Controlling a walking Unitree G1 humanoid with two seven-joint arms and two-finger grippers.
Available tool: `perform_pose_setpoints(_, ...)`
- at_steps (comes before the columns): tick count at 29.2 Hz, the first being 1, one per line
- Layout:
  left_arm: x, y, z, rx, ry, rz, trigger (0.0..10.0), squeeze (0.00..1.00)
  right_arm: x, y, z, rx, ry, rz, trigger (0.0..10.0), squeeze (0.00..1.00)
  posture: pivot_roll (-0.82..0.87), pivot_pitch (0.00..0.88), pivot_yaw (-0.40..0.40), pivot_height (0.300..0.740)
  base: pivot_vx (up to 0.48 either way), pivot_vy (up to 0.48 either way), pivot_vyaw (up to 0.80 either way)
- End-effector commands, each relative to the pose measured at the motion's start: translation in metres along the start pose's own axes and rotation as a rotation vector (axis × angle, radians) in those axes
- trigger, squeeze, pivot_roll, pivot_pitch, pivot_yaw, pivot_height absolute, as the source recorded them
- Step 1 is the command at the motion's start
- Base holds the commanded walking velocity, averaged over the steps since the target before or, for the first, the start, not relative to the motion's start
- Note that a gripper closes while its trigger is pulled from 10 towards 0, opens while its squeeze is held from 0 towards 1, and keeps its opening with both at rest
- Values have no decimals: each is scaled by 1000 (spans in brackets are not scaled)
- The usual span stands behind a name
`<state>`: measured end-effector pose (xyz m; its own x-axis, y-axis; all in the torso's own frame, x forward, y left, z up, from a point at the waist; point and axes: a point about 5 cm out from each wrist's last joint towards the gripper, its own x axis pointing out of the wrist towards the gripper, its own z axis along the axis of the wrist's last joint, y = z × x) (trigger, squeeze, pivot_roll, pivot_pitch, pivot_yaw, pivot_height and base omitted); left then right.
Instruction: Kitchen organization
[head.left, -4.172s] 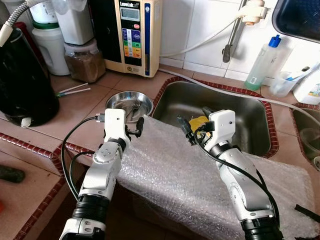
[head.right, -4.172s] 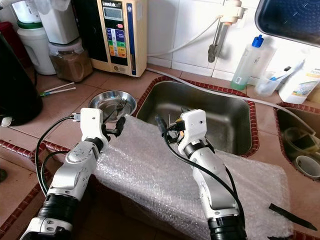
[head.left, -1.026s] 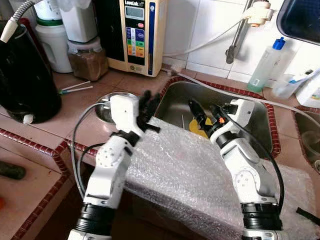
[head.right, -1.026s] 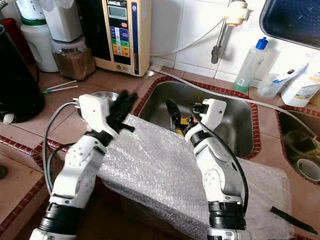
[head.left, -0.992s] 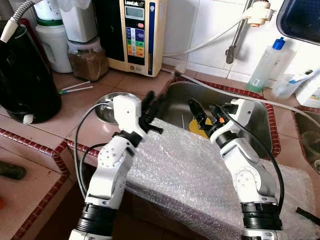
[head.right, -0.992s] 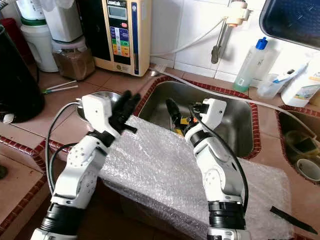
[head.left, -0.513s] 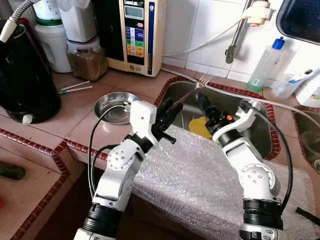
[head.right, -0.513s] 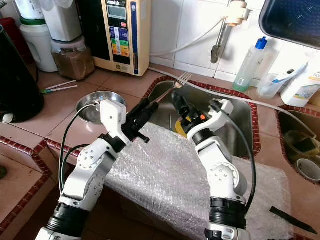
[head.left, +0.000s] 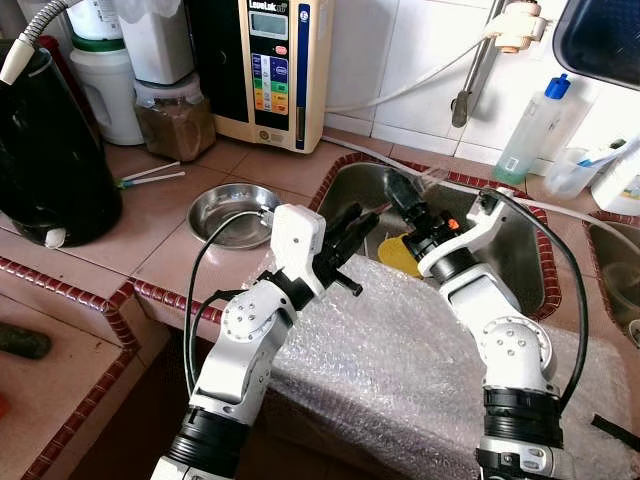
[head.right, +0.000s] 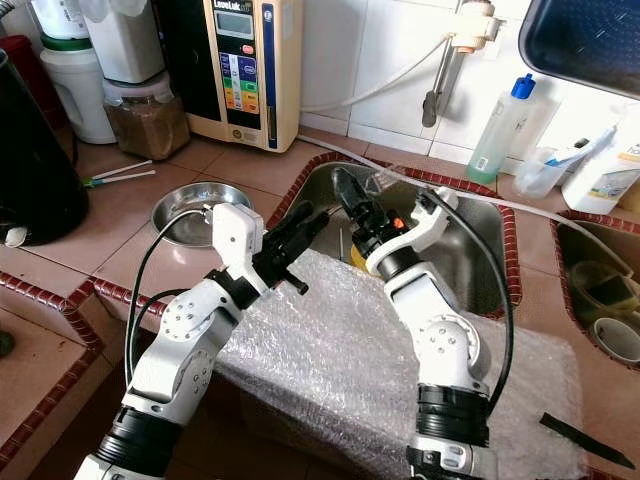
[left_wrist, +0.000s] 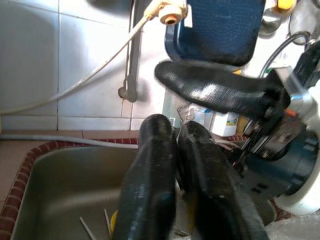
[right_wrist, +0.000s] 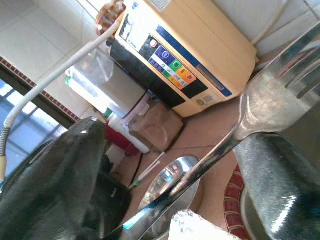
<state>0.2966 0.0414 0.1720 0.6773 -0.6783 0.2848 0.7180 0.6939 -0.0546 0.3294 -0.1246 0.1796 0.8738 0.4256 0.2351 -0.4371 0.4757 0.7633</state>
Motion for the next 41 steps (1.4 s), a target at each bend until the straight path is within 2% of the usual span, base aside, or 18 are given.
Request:
perform_pose_setpoints(1, 3, -5, 4, 0, -14, -32, 0, 0, 6, 2, 6, -8, -21, 3, 0, 0, 62, 0, -55, 740, 0, 0, 0)
perform_pose_setpoints(16, 0, -2, 2, 4, -4, -13, 0, 0, 7, -5, 12, -27, -37, -48, 0, 0, 61, 0, -55, 740, 0, 0, 0)
perform_pose_setpoints(29, -1, -1, 0, 9, 7, -3, 0, 0, 6, -11, 7, -90, -2, -82, 0, 0, 66, 0, -59, 740, 0, 0, 0)
perform_pose_setpoints(33, -4, 7, 0, 17, 13, 54, 0, 0, 5, -12, 5, -131, 13, -90, 0, 0, 66, 0, -59, 740, 0, 0, 0)
perform_pose_setpoints(36, -7, 18, 0, 46, 16, 144, 0, 0, 3, -13, 0, -219, 43, -97, 0, 0, 66, 0, -58, 740, 0, 0, 0)
perform_pose_setpoints(37, -8, 25, 0, 64, 19, 198, 0, 0, 3, -12, -1, -256, 57, -92, 2706, 0, 67, 0, -58, 740, 0, 0, 0)
perform_pose_setpoints(38, -9, 30, 0, 79, 23, 246, 1608, 0, 2, -12, -3, -282, 67, -87, 8745, 0, 68, 0, -59, 740, 0, 0, 0)
perform_pose_setpoints(39, -10, 33, 0, 88, 25, 275, 1608, 0, 2, -11, -4, -295, 73, -84, 8745, 0, 68, 0, -59, 740, 0, 0, 0)
perform_pose_setpoints(40, -12, 46, 0, 79, 24, 367, 10000, 0, 1, -7, -8, -357, 93, -56, 10000, 1000, 66, 0, -58, 740, 0, 0, 0)
perform_pose_setpoints(41, -14, 51, 1, 71, 21, 407, 10000, 0, 1, -6, -9, -382, 98, -48, 10000, 1000, 65, 0, -58, 740, 0, 0, 0)
